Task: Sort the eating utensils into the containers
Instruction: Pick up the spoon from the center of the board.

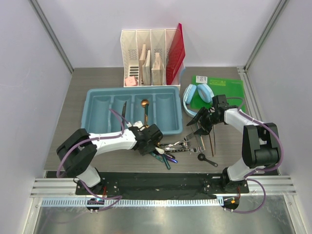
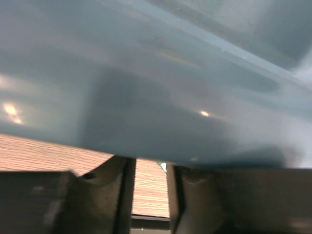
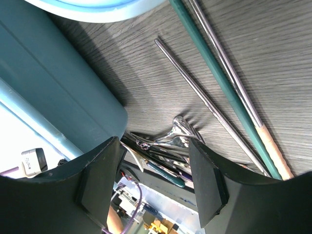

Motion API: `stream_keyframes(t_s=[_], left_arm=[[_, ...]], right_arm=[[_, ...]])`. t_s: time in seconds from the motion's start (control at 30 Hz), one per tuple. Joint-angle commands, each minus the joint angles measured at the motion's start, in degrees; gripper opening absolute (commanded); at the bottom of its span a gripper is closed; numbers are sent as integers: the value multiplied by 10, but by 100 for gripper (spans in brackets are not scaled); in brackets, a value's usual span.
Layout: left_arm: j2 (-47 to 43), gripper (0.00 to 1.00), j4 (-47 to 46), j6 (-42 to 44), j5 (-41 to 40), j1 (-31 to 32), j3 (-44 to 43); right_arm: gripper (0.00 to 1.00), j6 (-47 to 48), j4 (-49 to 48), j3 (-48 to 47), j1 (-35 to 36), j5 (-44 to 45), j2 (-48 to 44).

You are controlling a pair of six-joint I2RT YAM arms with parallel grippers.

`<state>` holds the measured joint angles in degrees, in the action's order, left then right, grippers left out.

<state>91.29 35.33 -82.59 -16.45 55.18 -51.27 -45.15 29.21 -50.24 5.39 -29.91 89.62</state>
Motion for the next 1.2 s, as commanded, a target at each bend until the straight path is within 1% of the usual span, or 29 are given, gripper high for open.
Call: stream_keyframes(t_s=[0.0,0.03,0.1,0.23,0.4,0.43,0.5,0.63,0.67,0.7,0.87,0.93,1.0,1.07,1.17], left_arm=[[-7,23,19,-29,3,-12,49],[-18,17,20,-32,4,-12,64],[-39,14,20,-35,10,-12,82],[-114,0,43,-46,12,-12,137],[-197,0,103,-45,-3,-12,156],[-225,0,119,-44,-5,-11,158],[-250,0,137,-43,-13,-12,155],[-302,0,212,-38,-38,-11,126],[-325,0,242,-36,-44,-11,119],[-334,0,256,-36,-63,-11,104],[-384,0,333,-34,-101,-12,56],[-384,0,347,-22,-111,-12,39],[-371,0,365,-6,-122,-12,5],[-353,0,372,30,-143,-12,-38],[-304,0,374,62,-159,-11,-84]], right_arm=[[64,8,-1,-7,-1,2,-5],[64,8,-4,-7,-3,3,-2],[64,10,-5,-10,-2,-1,9],[64,15,-8,-26,-2,2,22],[64,7,-19,-29,-2,6,33],[64,1,-26,-26,-2,6,32],[64,-6,-33,-21,-2,4,30],[64,-24,-49,-13,-2,2,25],[64,-28,-50,-12,-2,3,24],[64,-29,-49,-12,-2,3,23],[64,-42,-52,-12,-2,6,13],[64,-45,-53,-14,-1,7,13],[64,-50,-60,-14,-2,6,13],[64,-54,-65,-14,-1,5,13],[64,-58,-71,-12,-2,2,14]])
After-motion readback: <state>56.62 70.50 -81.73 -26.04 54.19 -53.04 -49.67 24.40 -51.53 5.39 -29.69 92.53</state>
